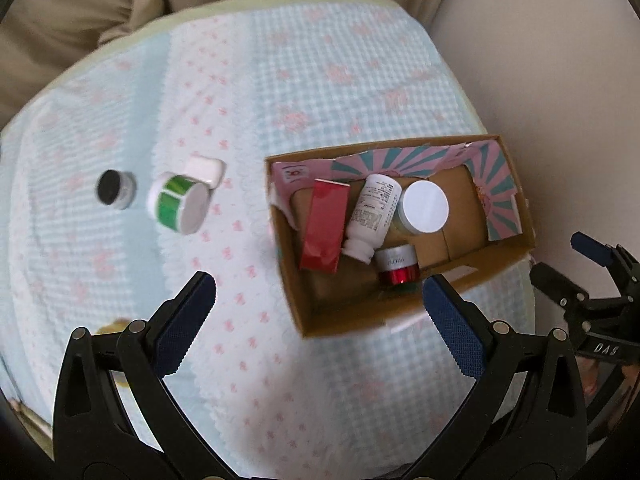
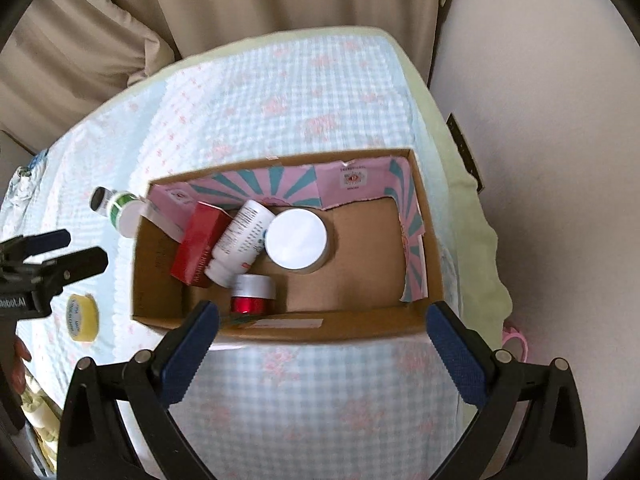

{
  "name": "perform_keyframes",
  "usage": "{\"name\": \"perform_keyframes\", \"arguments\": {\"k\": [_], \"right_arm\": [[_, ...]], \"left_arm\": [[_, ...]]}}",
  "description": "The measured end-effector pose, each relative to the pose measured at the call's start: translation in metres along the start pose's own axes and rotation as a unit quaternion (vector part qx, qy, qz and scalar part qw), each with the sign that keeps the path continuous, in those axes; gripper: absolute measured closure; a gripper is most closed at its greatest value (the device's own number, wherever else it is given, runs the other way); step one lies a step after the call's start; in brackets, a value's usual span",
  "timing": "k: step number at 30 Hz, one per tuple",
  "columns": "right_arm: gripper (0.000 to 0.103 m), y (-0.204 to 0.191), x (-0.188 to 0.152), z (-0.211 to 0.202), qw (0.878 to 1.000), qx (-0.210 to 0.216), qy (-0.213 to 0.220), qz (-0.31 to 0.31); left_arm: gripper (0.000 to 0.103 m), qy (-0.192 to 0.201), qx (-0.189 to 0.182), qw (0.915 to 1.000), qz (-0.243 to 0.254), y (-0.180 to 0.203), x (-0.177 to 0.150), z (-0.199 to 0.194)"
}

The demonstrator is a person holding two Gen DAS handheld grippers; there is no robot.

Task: Organize rigid objects
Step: 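Withdraw both tools from the box toward the remaining items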

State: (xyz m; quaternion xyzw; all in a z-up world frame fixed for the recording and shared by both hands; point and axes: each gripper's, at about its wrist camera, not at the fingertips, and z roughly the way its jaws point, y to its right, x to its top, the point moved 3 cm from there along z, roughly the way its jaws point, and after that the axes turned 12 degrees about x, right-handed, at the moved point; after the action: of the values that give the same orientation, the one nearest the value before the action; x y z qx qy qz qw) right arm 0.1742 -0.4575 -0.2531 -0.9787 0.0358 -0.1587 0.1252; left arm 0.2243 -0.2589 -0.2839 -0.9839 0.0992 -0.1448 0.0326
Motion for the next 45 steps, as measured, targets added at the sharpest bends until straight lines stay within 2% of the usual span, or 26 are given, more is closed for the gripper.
{"name": "perform_keyframes", "arguments": {"k": [5,10,14,20,24,29,32,35,40,45], "right_arm": [[0.0,-0.025,-0.006,-0.035,1.0,0.013,0.019,-0.008],[0.0,-0.057,-0.013,-0.061,0.999,0.022,0.031,-0.032],[0.0,-0.088,-0.018,-0.077,0.997,0.035,0.048,-0.048],[0.0,-0.139,-0.016,-0.085,0.994,0.052,0.059,-0.073],[0.0,-0.175,-0.009,-0.078,0.994,0.065,0.059,-0.07],[0.0,-0.217,-0.001,-0.053,0.994,0.081,0.048,-0.052],[0.0,-0.238,0.003,-0.033,0.995,0.09,0.038,-0.037],[0.0,-0.258,0.008,-0.01,0.995,0.091,0.026,-0.019],[0.0,-0.275,0.019,0.038,0.994,0.1,0.007,0.036],[0.0,-0.285,0.031,0.091,0.992,0.102,-0.018,0.071]], "left_arm": [[0.0,0.035,0.012,0.9991,-0.023,-0.033,-0.025,-0.052],[0.0,0.053,0.036,0.9966,-0.053,-0.079,-0.056,-0.089],[0.0,0.06,0.062,0.9931,-0.079,-0.123,-0.086,-0.105],[0.0,0.056,0.063,0.9873,-0.135,-0.195,-0.135,-0.111],[0.0,0.047,0.069,0.9851,-0.15,-0.239,-0.163,-0.105],[0.0,0.03,0.073,0.9861,-0.147,-0.279,-0.192,-0.082],[0.0,0.012,0.057,0.989,-0.136,-0.293,-0.205,-0.057],[0.0,-0.01,0.043,0.9928,-0.111,-0.297,-0.212,-0.026],[0.0,-0.03,0.049,0.9972,-0.048,-0.29,-0.217,0.032],[0.0,-0.048,0.047,0.9972,-0.032,-0.284,-0.219,0.093]]}}
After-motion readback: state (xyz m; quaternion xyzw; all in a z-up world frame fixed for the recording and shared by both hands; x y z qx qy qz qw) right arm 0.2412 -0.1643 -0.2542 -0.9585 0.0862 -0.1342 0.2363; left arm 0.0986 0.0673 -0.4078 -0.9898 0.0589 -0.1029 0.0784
